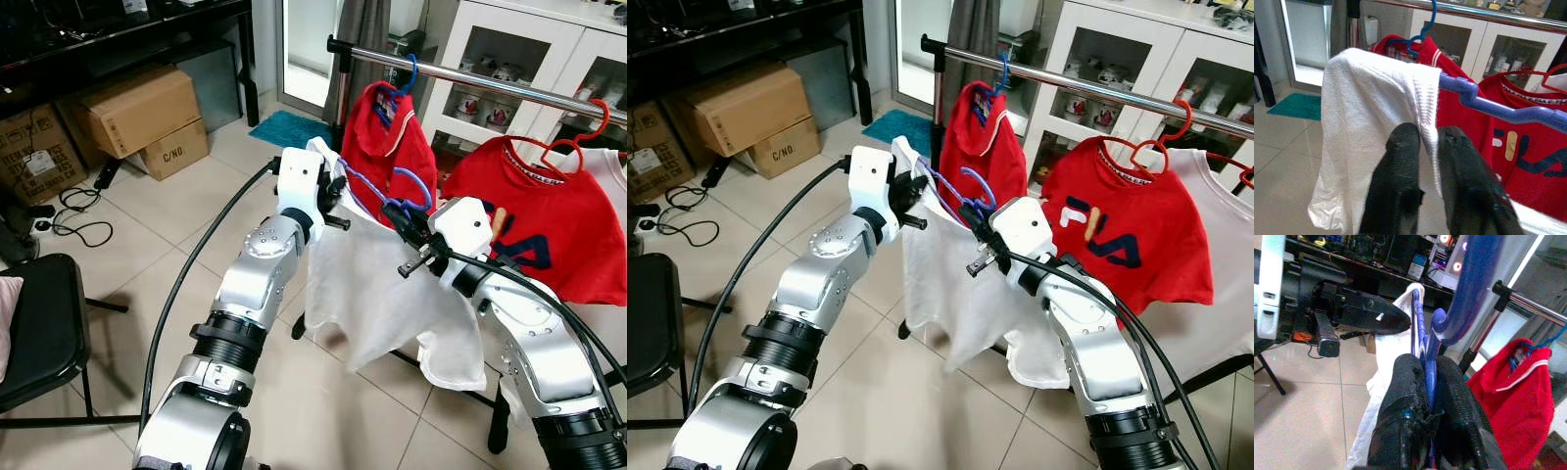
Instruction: Hang hanger
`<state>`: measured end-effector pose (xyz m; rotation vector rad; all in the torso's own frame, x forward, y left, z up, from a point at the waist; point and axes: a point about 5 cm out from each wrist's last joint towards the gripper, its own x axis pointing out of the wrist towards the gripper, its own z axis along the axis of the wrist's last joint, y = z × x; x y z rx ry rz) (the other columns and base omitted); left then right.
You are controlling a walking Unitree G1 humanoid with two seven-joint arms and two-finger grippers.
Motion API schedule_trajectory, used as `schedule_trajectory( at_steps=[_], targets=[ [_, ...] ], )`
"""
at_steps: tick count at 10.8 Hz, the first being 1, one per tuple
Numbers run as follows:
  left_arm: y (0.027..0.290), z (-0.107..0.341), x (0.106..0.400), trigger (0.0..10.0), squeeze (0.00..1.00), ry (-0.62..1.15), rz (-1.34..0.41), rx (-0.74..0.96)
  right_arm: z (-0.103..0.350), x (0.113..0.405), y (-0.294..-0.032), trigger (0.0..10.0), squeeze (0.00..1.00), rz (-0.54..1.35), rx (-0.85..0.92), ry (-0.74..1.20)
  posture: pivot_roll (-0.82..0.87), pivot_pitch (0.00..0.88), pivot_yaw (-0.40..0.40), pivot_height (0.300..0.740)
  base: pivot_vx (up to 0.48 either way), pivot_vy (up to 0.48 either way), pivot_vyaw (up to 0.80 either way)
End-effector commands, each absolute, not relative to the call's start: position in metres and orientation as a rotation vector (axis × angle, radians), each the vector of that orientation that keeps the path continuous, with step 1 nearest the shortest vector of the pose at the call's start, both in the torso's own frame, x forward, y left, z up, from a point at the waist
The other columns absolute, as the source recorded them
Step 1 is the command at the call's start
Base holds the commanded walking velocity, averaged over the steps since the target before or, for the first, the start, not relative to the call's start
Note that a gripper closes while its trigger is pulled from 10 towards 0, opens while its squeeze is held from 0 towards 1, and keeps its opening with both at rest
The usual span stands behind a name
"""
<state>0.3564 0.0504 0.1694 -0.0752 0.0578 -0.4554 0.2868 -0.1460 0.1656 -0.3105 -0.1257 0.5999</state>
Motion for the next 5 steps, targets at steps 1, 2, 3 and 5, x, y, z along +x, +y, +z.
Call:
schedule_trajectory(
  at_steps=[1,2,3,5],
  targets=[
    [0.054,0.167,0.357,0.0,0.0,0.077,-0.435,-0.085,0.171,0.289,-0.15,0.0,0.0,0.592,-0.314,-0.153,-0.07,0.0,-0.02,0.74,0.0,0.0,0.0],
    [0.057,0.166,0.358,0.0,0.0,0.084,-0.43,-0.09,0.172,0.289,-0.15,0.0,0.0,0.594,-0.315,-0.154,-0.07,0.0,-0.02,0.74,0.0,0.0,0.0],
    [0.064,0.163,0.361,0.0,0.0,0.102,-0.416,-0.095,0.172,0.289,-0.15,0.0,0.0,0.595,-0.316,-0.157,-0.07,0.0,-0.021,0.74,0.0,0.0,0.0],
    [0.078,0.162,0.366,0.0,0.0,0.116,-0.383,-0.087,0.173,0.29,-0.151,0.0,0.0,0.592,-0.316,-0.162,-0.07,0.0,-0.021,0.74,0.0,0.0,0.0]
  ],
)
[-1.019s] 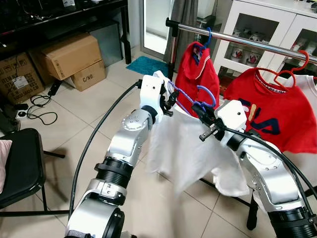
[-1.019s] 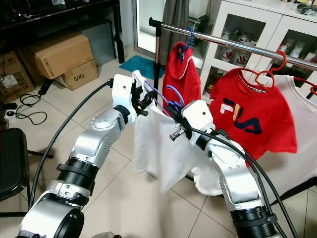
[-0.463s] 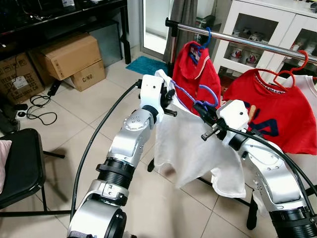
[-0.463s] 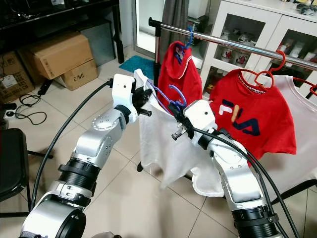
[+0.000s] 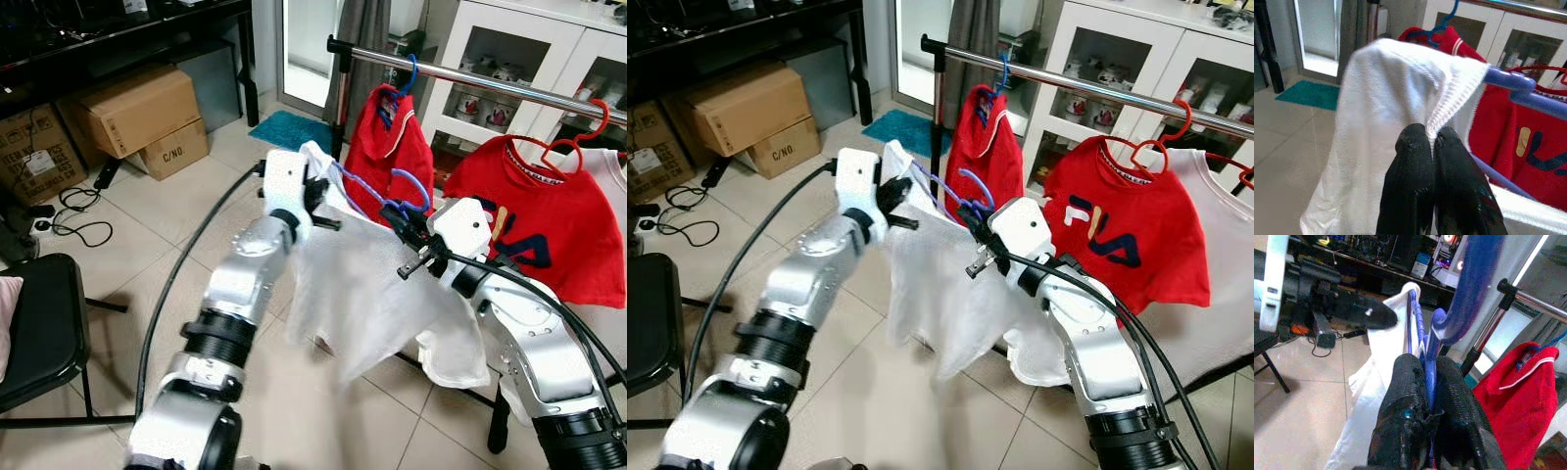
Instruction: Hang hanger
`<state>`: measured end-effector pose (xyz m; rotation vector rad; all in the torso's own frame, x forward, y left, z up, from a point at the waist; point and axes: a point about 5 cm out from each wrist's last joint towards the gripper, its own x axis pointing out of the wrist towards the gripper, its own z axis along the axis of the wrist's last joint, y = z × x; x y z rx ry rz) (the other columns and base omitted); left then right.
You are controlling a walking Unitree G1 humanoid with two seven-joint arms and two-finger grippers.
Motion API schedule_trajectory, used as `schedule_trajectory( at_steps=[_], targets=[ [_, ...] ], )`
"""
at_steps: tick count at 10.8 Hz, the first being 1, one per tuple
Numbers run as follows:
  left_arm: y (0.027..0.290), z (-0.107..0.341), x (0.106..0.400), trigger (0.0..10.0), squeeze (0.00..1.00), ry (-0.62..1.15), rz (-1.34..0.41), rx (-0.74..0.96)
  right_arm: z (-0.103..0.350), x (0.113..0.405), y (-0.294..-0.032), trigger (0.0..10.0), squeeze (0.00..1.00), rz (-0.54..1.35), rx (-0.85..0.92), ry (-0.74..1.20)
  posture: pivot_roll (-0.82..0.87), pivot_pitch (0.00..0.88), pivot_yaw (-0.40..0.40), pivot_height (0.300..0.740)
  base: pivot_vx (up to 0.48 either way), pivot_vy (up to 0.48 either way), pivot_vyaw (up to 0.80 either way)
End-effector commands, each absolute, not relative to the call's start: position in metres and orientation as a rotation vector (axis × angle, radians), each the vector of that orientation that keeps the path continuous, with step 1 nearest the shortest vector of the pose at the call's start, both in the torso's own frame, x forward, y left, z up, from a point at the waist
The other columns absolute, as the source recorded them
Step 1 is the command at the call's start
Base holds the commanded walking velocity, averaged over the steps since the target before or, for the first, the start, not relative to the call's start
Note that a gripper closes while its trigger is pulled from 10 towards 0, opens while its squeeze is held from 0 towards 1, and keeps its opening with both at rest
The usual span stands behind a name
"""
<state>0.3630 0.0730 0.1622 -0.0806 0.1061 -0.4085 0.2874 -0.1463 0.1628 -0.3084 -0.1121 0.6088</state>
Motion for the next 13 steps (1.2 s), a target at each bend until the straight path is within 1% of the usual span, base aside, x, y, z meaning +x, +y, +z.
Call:
schedule_trajectory(
  at_steps=[1,3,4,5,7,9,10,11,13],
  targets=[
    [0.084,0.163,0.368,0.0,0.0,0.121,-0.372,-0.077,0.174,0.29,-0.151,0.0,0.0,0.59,-0.316,-0.162,-0.07,0.0,-0.021,0.74,0.0,0.0,0.0],
    [0.096,0.163,0.371,0.0,0.0,0.141,-0.365,-0.058,0.173,0.29,-0.152,0.0,0.0,0.588,-0.358,-0.15,-0.06,0.0,-0.017,0.74,0.0,0.0,0.0],
    [0.098,0.169,0.371,0.0,0.0,0.121,-0.394,-0.049,0.169,0.289,-0.153,0.0,0.0,0.613,-0.449,-0.128,-0.07,0.0,-0.016,0.74,0.0,0.0,0.0],
    [0.095,0.177,0.37,0.0,0.0,0.094,-0.452,-0.044,0.166,0.287,-0.152,0.0,0.0,0.657,-0.515,-0.105,-0.06,0.0,-0.016,0.74,0.0,0.0,0.0],
    [0.081,0.193,0.369,0.0,0.0,0.053,-0.581,-0.001,0.163,0.278,-0.142,0.0,0.0,0.802,-0.573,-0.053,-0.06,0.0,-0.016,0.74,0.0,0.0,0.0],
    [0.068,0.192,0.368,0.0,0.0,0.068,-0.655,0.051,0.163,0.278,-0.134,0.0,0.0,0.845,-0.612,-0.016,-0.07,0.0,-0.009,0.74,0.0,0.0,0.0],
    [0.062,0.192,0.366,0.0,0.0,0.058,-0.674,0.111,0.161,0.28,-0.133,0.0,0.0,0.844,-0.631,0.035,-0.07,0.0,-0.006,0.74,0.0,0.0,0.0],
    [0.062,0.196,0.367,0.0,0.0,0.043,-0.678,0.136,0.152,0.28,-0.142,0.0,0.0,0.836,-0.679,0.159,-0.07,0.0,-0.006,0.74,0.0,0.0,0.0],
    [0.064,0.198,0.367,0.0,0.0,0.042,-0.687,0.173,0.143,0.277,-0.153,0.0,0.0,0.819,-0.693,0.275,-0.07,0.0,-0.007,0.74,0.0,0.0,0.0]
  ],
)
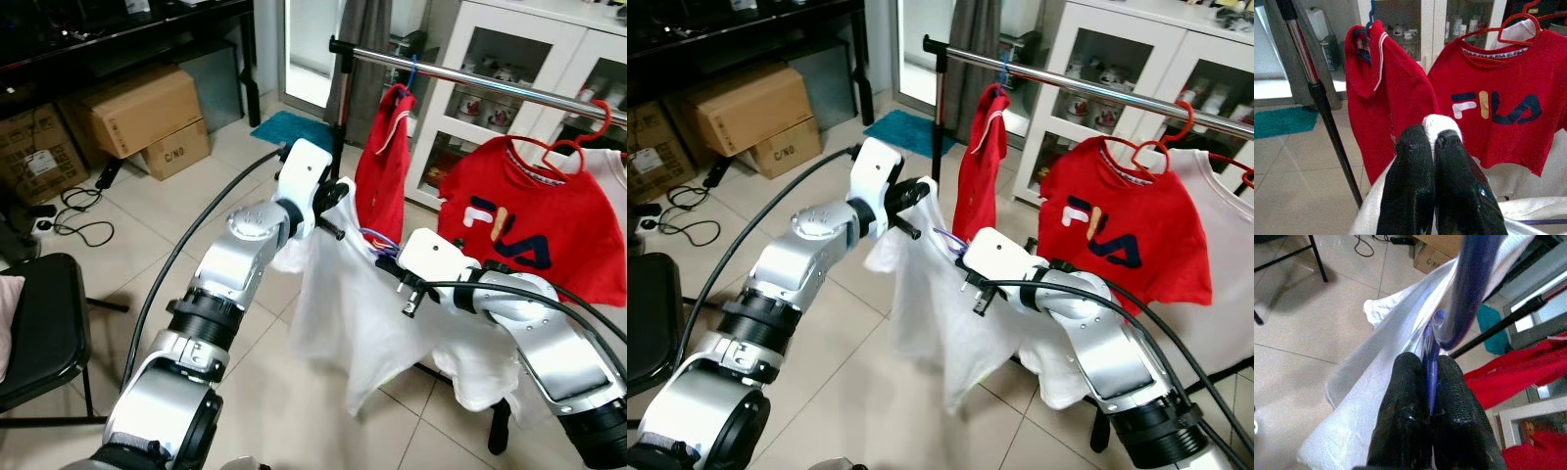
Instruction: Hang hanger
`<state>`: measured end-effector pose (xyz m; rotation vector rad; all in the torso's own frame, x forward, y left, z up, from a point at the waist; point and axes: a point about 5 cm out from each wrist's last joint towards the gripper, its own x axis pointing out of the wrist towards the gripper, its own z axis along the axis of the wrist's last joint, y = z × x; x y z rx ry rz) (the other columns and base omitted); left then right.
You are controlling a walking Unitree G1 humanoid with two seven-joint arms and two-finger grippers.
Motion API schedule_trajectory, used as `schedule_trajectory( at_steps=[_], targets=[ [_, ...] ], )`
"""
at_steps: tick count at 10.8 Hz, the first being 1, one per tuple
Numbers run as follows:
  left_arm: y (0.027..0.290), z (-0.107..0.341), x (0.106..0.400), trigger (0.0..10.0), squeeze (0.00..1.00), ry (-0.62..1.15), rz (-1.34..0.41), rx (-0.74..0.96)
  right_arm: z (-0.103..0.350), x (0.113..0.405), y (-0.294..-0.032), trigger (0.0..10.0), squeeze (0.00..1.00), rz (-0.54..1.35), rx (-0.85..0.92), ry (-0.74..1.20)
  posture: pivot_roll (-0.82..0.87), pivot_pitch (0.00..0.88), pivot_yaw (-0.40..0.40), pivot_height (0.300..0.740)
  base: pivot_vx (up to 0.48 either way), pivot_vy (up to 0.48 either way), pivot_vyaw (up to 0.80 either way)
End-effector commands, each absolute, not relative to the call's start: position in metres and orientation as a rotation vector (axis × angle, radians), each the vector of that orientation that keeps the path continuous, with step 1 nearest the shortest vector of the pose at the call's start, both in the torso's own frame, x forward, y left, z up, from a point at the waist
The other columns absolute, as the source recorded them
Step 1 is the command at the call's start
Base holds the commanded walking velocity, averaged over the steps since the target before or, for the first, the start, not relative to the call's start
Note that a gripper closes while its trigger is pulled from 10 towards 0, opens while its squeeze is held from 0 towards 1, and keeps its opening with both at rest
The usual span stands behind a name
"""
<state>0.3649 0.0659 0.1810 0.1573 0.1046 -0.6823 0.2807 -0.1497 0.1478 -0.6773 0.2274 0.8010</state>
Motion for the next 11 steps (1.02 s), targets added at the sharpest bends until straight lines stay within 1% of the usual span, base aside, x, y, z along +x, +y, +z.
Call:
schedule_trajectory(
  at_steps=[1,3,4,5,7,8,10,11],
  targets=[
    [0.073,0.2,0.371,0.0,0.0,0.038,-0.629,0.192,0.143,0.278,-0.156,0.0,0.0,0.798,-0.674,0.268,-0.07,0.0,-0.008,0.74,0.0,0.0,0.0],
    [0.114,0.208,0.384,0.0,0.0,0.05,-0.472,0.25,0.148,0.278,-0.177,0.0,0.0,0.72,-0.555,0.286,-0.07,0.0,-0.002,0.74,0.0,0.0,0.0],
    [0.136,0.216,0.388,0.0,0.0,0.031,-0.405,0.267,0.15,0.275,-0.187,0.0,0.0,0.727,-0.516,0.288,-0.07,0.0,0.001,0.74,0.0,0.0,0.0],
    [0.16,0.226,0.393,0.0,0.0,0.011,-0.309,0.273,0.153,0.269,-0.19,0.0,0.0,0.786,-0.477,0.258,-0.07,0.0,0.002,0.74,0.0,0.0,0.0],
    [0.19,0.242,0.4,0.0,0.0,-0.04,-0.171,0.258,0.152,0.255,-0.188,0.0,0.0,0.902,-0.442,0.262,-0.07,0.0,0.003,0.74,0.0,0.0,0.0],
    [0.197,0.247,0.402,0.0,0.0,-0.05,-0.146,0.25,0.151,0.253,-0.188,0.0,0.0,0.918,-0.423,0.264,-0.06,0.0,0.004,0.74,0.0,0.0,0.0],
    [0.207,0.248,0.404,0.0,0.0,-0.066,-0.095,0.182,0.148,0.255,-0.191,0.0,0.0,0.858,-0.344,0.239,-0.07,0.0,0.007,0.74,0.0,0.0,0.0],
    [0.201,0.24,0.404,0.0,0.0,-0.052,-0.124,0.175,0.151,0.259,-0.19,0.0,0.0,0.792,-0.279,0.196,-0.07,0.0,0.007,0.74,0.0,0.0,0.0]
  ],
)
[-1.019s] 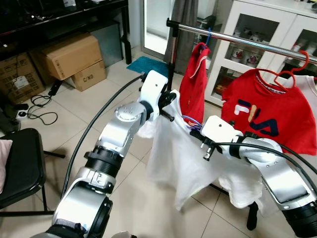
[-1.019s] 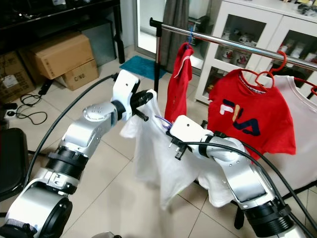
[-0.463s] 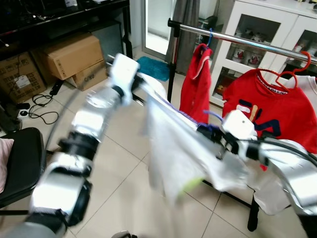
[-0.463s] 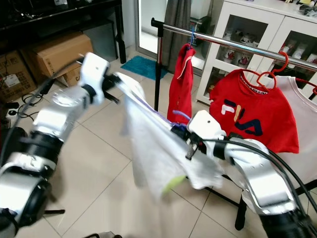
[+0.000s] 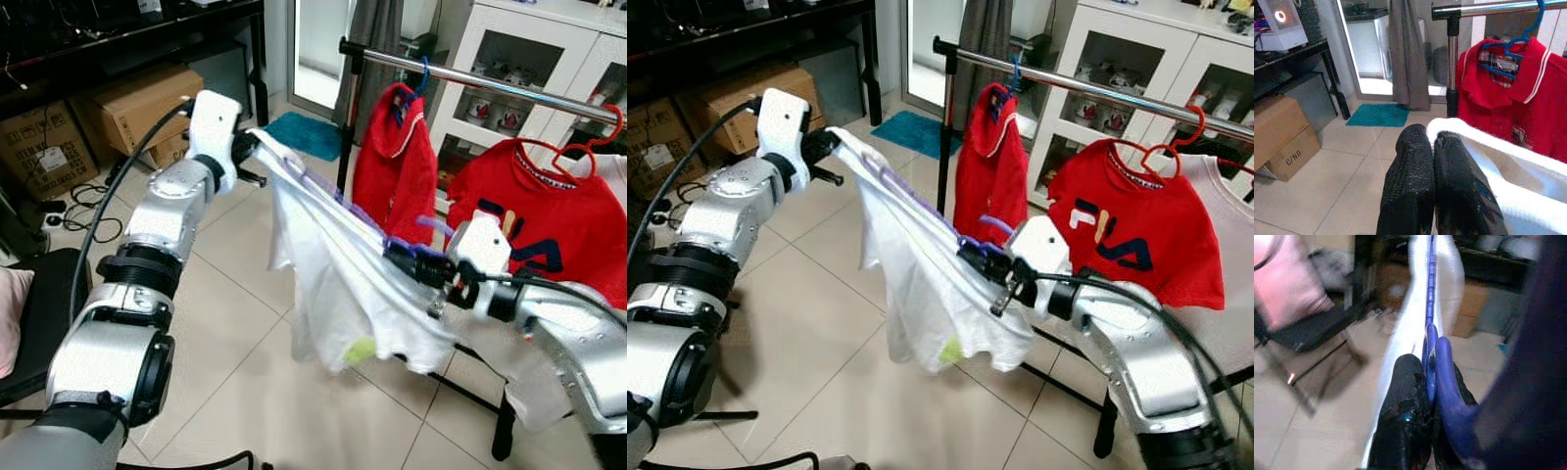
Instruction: Hang hanger
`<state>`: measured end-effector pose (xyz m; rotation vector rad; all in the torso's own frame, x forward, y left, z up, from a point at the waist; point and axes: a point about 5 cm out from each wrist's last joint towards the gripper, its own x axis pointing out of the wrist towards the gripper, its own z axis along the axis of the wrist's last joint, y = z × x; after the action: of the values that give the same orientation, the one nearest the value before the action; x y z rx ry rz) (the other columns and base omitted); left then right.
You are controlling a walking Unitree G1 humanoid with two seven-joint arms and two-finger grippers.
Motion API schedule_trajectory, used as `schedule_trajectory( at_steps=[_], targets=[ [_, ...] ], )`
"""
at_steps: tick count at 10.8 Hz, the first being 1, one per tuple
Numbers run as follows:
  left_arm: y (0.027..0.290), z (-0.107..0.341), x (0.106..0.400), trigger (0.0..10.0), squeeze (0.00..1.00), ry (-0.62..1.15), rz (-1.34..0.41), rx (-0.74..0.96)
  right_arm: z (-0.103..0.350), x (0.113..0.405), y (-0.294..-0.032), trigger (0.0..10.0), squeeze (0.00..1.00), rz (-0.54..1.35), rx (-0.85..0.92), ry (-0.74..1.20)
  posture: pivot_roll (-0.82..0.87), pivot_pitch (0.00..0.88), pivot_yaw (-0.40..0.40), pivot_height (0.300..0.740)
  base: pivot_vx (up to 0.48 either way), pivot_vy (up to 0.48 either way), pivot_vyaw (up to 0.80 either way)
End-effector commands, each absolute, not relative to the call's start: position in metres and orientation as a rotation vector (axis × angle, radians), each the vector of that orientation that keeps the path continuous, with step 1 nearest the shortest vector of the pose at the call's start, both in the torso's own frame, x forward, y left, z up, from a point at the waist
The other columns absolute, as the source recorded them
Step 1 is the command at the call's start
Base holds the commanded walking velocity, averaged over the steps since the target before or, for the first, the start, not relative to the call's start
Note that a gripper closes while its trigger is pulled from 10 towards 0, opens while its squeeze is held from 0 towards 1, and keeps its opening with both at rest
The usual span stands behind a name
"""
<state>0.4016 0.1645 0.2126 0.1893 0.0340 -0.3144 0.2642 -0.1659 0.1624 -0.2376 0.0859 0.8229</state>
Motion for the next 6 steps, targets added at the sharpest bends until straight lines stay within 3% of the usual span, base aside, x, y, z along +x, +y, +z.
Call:
schedule_trajectory(
  at_steps=[1,3,6],
  targets=[
    [0.186,0.232,0.403,0.0,0.0,-0.047,-0.2,0.172,0.156,0.266,-0.185,0.0,0.0,0.716,-0.225,0.142,-0.07,0.0,0.007,0.74,0.0,0.0,0.0],
    [0.133,0.203,0.393,0.0,0.0,-0.012,-0.396,0.15,0.18,0.288,-0.164,0.0,0.0,0.492,0.011,-0.029,-0.07,0.0,0.007,0.74,0.0,0.0,0.0],
    [0.116,0.189,0.385,0.0,0.0,0.012,-0.449,0.137,0.19,0.297,-0.168,0.0,0.0,0.366,0.098,-0.094,-0.07,0.0,0.007,0.74,0.0,0.0,0.0]
  ],
)
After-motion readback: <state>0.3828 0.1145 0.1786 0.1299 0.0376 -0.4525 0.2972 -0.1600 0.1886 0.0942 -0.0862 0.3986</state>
